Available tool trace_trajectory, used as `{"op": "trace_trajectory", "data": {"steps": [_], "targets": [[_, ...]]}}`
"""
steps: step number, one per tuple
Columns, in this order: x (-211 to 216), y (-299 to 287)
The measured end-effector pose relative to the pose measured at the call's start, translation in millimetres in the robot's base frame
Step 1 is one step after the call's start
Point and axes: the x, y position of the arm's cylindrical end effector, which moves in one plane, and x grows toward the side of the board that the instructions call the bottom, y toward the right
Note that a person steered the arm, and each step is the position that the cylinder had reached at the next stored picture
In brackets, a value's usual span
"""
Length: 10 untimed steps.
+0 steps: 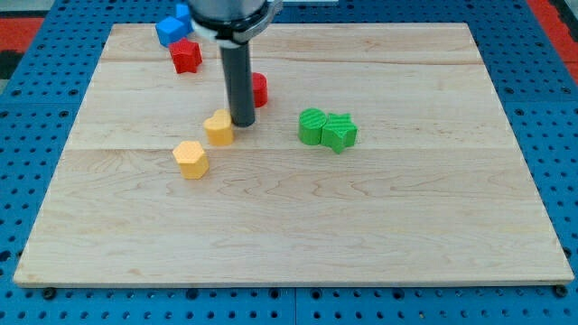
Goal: Slide the red circle to the yellow heart
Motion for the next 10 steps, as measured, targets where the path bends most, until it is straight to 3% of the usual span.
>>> {"op": "trace_trajectory", "data": {"steps": [1,3,4,6,8,10], "targets": [[14.6,-34.8],[-54.2,61.0],[-84.3,63.2],[-57.9,37.0],[-83.0,20.0],[-43.3,-20.2]]}}
